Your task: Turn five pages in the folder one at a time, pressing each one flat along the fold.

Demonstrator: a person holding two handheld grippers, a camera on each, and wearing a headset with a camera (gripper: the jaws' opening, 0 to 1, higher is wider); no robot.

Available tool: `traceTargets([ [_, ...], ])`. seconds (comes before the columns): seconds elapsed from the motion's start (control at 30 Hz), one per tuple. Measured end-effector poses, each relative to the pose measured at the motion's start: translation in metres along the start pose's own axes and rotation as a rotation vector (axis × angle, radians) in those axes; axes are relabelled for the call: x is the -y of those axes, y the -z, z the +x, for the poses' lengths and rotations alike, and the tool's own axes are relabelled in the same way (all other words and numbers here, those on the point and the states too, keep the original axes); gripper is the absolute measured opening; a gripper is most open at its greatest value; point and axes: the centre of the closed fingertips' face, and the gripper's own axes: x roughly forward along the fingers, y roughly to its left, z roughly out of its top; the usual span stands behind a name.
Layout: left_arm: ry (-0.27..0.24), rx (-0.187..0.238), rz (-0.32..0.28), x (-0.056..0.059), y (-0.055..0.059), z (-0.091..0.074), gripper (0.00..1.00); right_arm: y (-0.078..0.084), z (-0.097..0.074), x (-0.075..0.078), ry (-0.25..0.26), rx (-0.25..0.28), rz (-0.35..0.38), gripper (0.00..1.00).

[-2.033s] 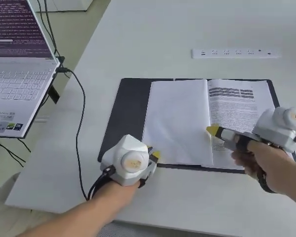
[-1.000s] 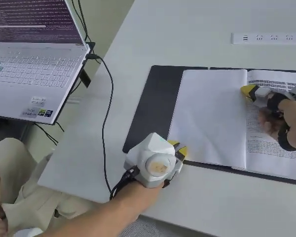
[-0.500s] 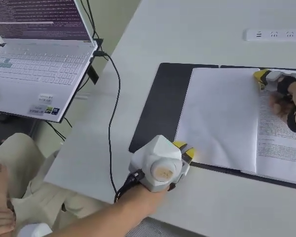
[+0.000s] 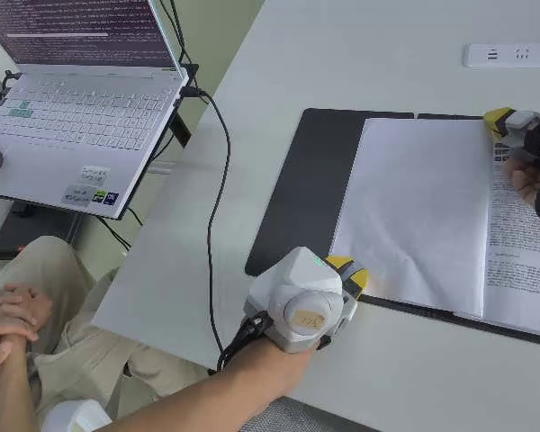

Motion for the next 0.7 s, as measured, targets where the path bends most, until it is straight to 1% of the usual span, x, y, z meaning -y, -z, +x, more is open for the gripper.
traceTargets([
  [0.17,0.003,-0.004,-0.001,0.000,0.001,0.001,0.09,0.004,-0.004,0.000,-0.010,-0.028,-0.003,0.00],
  [0.33,0.002,-0.004,-0.009,0.000,0.000,0.000,0.09,0.015,-0.014,-0.001,-0.035,-0.072,-0.015,0.00],
  [0.53,0.003,-0.009,-0.010,0.000,0.000,0.000,0.09,0.028,-0.024,-0.003,-0.059,-0.111,-0.018,0.00],
  [0.6,0.004,-0.013,-0.009,0.000,0.000,0.000,0.09,0.034,-0.029,-0.004,-0.069,-0.137,-0.022,0.00],
  [0.7,0.004,-0.016,-0.011,0.000,0.001,0.000,0.09,0.040,-0.035,-0.005,-0.076,-0.161,-0.021,0.00],
])
